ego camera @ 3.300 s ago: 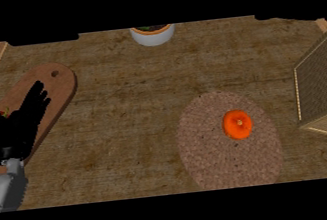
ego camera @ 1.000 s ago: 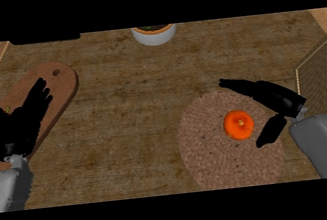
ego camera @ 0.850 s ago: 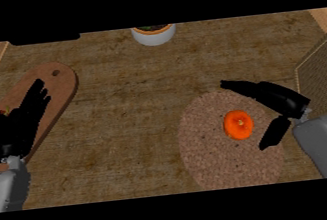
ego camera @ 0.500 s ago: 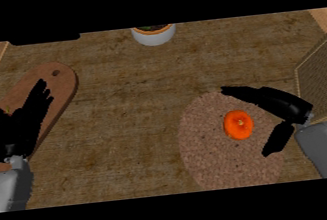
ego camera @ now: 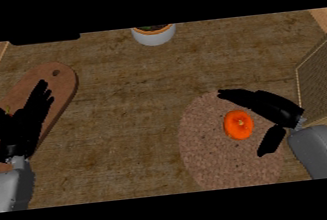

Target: Pick the squash from the placemat and place it in the basket

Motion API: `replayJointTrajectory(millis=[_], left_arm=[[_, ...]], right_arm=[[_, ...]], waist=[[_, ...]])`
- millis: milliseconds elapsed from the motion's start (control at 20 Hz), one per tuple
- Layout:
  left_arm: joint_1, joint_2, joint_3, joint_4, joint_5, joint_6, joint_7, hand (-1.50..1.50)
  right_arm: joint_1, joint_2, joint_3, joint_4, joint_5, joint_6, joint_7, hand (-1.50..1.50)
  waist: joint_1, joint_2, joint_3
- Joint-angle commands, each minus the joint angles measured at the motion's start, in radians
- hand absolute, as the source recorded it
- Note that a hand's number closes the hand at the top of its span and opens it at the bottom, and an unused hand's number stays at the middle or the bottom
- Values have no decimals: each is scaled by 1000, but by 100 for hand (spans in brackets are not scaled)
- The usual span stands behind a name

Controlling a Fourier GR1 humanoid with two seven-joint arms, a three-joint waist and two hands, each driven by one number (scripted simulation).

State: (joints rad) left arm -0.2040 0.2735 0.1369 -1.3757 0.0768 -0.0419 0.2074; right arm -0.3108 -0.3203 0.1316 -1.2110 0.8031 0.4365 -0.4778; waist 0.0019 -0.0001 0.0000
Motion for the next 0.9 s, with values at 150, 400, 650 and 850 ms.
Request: replayJointTrajectory(millis=[150, 400, 650, 850], left_arm=[[-4, 7, 37, 74, -2, -34, -55, 0], [-21, 7, 27, -15, -5, -19, 41, 0], [-70, 36, 76, 83, 10, -53, -16, 0], [15, -22, 15, -57, -23, -22, 33, 0]], right_arm=[[5, -19, 32, 26, 96, -51, -54, 150], [28, 41, 88, 129, 198, -202, -96, 150], [-8, 97, 104, 115, 219, -160, -48, 150], [22, 35, 70, 119, 224, -186, -131, 150]], waist=[[-2, 1, 0], [2, 0, 0], [-2, 1, 0], [1, 0, 0]])
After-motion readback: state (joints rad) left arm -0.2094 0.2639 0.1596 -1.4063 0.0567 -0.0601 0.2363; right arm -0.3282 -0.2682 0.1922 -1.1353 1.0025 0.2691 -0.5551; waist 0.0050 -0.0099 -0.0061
